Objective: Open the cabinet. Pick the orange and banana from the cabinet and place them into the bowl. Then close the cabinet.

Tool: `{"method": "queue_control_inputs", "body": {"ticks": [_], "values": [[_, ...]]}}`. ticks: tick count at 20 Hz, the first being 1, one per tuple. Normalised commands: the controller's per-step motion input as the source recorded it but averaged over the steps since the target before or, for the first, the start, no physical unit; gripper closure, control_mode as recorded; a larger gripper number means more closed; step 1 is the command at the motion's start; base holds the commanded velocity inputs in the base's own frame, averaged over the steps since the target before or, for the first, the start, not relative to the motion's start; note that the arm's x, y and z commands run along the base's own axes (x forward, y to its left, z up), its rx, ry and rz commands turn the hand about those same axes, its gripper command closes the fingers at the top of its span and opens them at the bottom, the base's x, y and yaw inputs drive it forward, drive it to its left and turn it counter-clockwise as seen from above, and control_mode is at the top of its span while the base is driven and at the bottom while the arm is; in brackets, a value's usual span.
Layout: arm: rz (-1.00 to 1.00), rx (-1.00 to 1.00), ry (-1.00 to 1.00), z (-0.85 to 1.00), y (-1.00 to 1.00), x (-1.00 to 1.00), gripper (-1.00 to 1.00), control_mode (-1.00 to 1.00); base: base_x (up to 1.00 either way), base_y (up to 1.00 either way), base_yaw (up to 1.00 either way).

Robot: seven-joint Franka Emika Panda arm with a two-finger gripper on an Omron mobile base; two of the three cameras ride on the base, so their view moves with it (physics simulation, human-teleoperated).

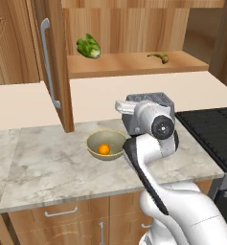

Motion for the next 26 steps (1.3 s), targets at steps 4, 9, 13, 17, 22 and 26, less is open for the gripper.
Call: {"method": "queue_control_inputs", "body": {"ticks": [4, 9, 13, 17, 22, 26], "values": [[0.00, -0.10, -0.11, 1.00, -0.91, -0.70, -1.00, -1.00, 0.00, 0.00, 0.00], [-0.01, -0.05, 0.07, 1.00, -0.88, -0.35, -1.00, -1.00, 0.00, 0.00, 0.00], [-0.09, 0.00, 0.30, 1.00, -0.71, 0.00, -1.00, -1.00, 0.00, 0.00, 0.00], [-0.15, 0.00, 0.43, 0.84, -0.46, 0.20, -1.00, -1.00, 0.00, 0.00, 0.00], [-0.06, 0.00, 0.23, 0.21, -0.10, 0.19, -1.00, -1.00, 0.00, 0.00, 0.00], [0.00, -0.05, -0.01, -0.45, 0.00, 0.26, -1.00, -1.00, 0.00, 0.00, 0.00]]}}
